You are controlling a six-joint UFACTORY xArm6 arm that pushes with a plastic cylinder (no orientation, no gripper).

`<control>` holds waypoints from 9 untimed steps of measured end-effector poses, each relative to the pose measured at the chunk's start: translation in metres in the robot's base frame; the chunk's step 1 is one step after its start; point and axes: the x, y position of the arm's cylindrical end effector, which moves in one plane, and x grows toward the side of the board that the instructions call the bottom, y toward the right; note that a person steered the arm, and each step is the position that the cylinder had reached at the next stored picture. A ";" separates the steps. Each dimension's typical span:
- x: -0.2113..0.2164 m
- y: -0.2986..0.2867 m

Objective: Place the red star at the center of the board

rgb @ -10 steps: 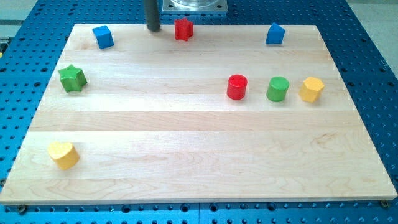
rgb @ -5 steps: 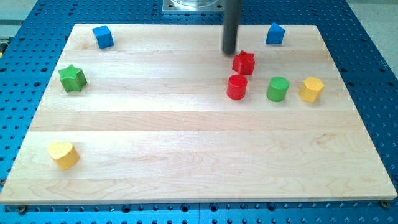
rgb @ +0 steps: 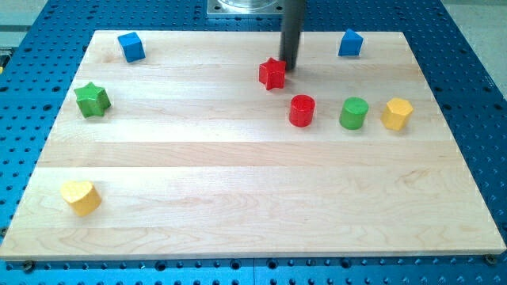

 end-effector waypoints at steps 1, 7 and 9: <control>0.048 -0.009; 0.196 -0.155; 0.152 -0.104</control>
